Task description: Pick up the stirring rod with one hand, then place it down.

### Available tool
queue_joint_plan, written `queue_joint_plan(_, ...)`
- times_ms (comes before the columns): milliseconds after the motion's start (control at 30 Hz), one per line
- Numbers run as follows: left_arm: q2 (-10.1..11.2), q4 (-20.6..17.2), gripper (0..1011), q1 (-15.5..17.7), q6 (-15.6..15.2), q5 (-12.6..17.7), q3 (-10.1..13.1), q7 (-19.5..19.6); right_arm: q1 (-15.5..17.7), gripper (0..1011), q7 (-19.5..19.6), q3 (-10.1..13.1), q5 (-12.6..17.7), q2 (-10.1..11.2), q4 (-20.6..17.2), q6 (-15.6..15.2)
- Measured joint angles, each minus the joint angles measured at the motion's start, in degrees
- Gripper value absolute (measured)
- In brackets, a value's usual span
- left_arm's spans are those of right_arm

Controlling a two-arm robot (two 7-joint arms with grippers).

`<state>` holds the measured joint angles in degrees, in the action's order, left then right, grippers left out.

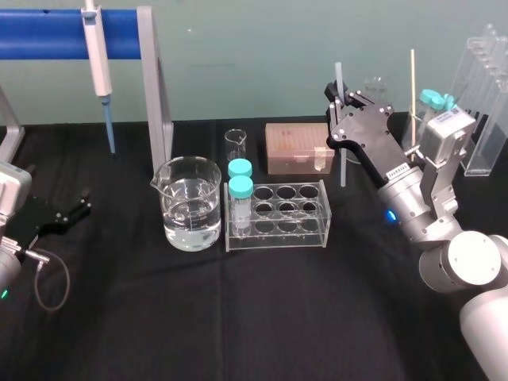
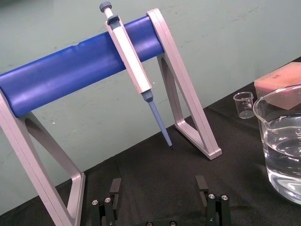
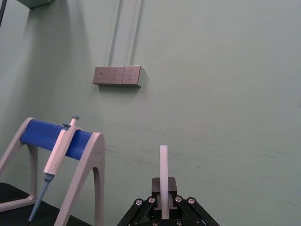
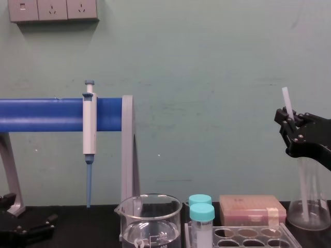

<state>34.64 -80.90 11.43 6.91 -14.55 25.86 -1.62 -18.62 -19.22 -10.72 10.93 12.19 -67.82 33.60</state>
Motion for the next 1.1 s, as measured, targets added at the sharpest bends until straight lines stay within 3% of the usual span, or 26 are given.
queue_joint_plan(1100,0.0,0.0,1000,0.0,0.0,0.0,0.0,0.0,-0.1,72,-0.2,-0.1,0.2,0.1,0.1,0.1)
